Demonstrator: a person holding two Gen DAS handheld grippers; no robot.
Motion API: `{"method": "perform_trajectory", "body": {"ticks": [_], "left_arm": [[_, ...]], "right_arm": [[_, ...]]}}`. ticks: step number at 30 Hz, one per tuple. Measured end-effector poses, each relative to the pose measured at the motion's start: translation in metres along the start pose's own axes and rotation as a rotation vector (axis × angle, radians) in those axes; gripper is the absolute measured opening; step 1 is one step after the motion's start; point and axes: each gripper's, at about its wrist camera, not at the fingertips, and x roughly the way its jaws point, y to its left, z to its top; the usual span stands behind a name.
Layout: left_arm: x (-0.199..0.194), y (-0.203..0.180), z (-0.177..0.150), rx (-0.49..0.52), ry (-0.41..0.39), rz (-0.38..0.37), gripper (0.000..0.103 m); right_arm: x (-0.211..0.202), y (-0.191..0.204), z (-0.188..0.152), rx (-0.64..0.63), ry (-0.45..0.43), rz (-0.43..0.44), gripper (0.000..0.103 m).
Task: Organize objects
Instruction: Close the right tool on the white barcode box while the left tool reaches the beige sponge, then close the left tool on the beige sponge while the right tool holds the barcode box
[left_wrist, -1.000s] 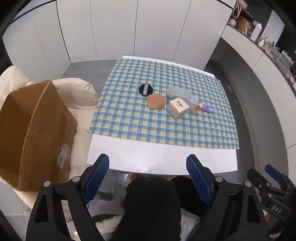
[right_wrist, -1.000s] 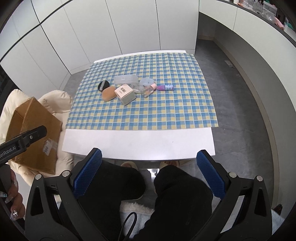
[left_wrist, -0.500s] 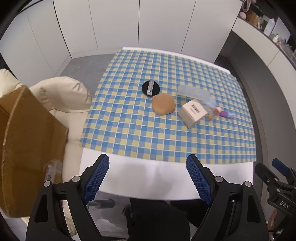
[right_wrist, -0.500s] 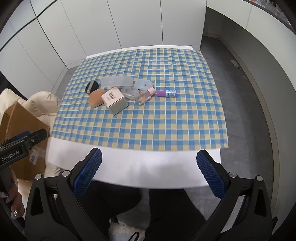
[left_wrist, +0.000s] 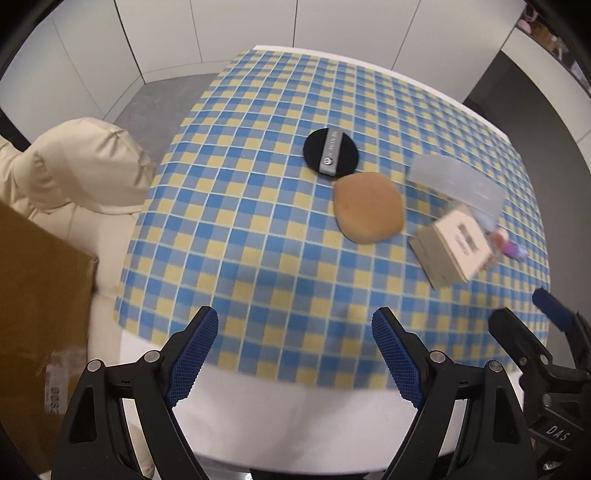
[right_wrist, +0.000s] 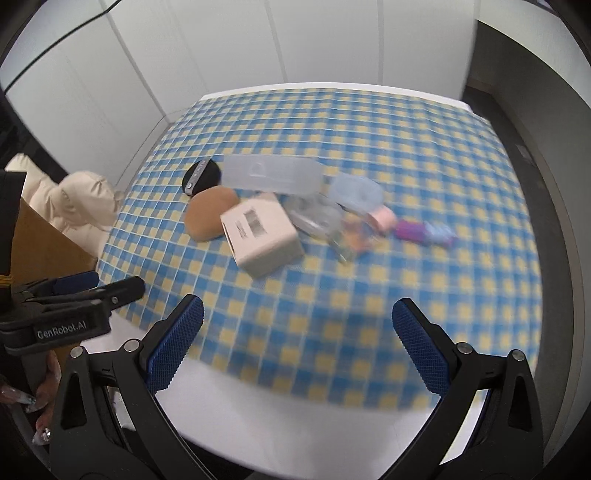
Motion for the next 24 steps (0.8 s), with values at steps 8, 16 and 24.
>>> {"method": "perform_trajectory", "body": {"ticks": [8,16,24], "left_arm": [[0.027,0.017,0.013,-0.052,0.013,0.034,0.086],[0.04,0.031,0.014,-0.091,0.026,0.03,0.086],[0.05,0.009,0.019,-0.059,0.024,0.003,0.086]], "right_arm": [[0.047,0.036,0.029,-0.118,-0.037,-0.039,0.088],[0.075,0.049,0.025,-0.181,0.005,-0.032,0.055],[0.055,0.036,0.014,-0.159,-0.025,-0.011,0.054]]}}
